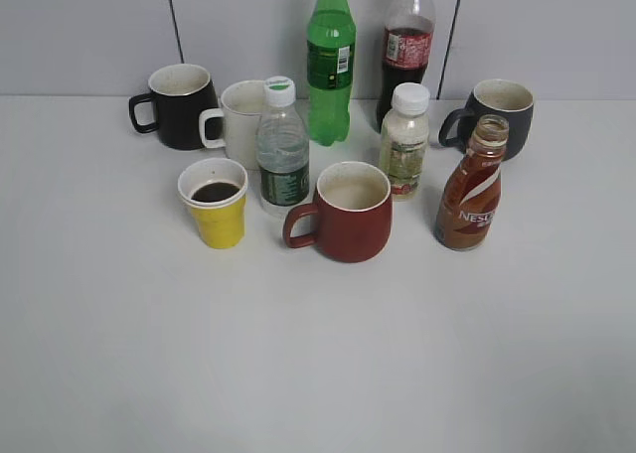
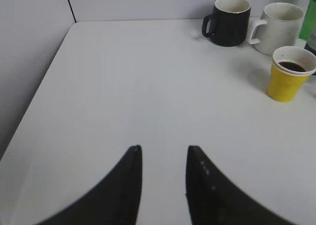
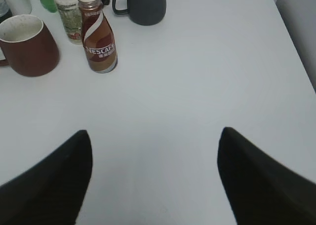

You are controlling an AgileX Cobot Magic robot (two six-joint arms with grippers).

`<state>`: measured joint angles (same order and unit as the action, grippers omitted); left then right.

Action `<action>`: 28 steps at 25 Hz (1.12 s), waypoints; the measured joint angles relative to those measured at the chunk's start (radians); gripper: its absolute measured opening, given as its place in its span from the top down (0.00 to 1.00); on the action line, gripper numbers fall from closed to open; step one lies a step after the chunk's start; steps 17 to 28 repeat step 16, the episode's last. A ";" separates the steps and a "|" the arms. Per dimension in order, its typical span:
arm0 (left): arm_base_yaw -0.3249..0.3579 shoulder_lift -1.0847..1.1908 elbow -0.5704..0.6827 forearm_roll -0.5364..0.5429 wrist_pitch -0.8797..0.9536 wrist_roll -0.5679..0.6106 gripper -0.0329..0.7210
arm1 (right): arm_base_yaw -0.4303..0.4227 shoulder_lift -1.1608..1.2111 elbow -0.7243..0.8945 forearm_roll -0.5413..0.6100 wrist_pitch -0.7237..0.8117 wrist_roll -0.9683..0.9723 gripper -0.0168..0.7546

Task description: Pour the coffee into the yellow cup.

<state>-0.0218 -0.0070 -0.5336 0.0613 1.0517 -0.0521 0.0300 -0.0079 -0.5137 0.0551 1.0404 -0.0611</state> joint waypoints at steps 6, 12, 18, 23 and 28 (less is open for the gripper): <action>0.000 0.000 0.000 0.000 0.000 0.000 0.64 | 0.000 0.000 0.000 0.000 0.000 0.000 0.21; 0.000 0.000 0.000 0.000 0.000 0.000 0.64 | 0.000 0.000 0.000 0.000 0.000 0.000 0.21; 0.000 0.000 0.000 0.000 0.000 0.000 0.64 | 0.000 0.000 0.000 0.000 0.000 0.000 0.22; 0.000 0.000 0.000 0.000 0.000 0.000 0.64 | 0.000 0.000 0.000 0.000 0.000 0.000 0.22; 0.000 0.000 0.000 0.000 0.000 0.000 0.64 | 0.000 0.000 0.000 0.000 0.000 0.000 0.22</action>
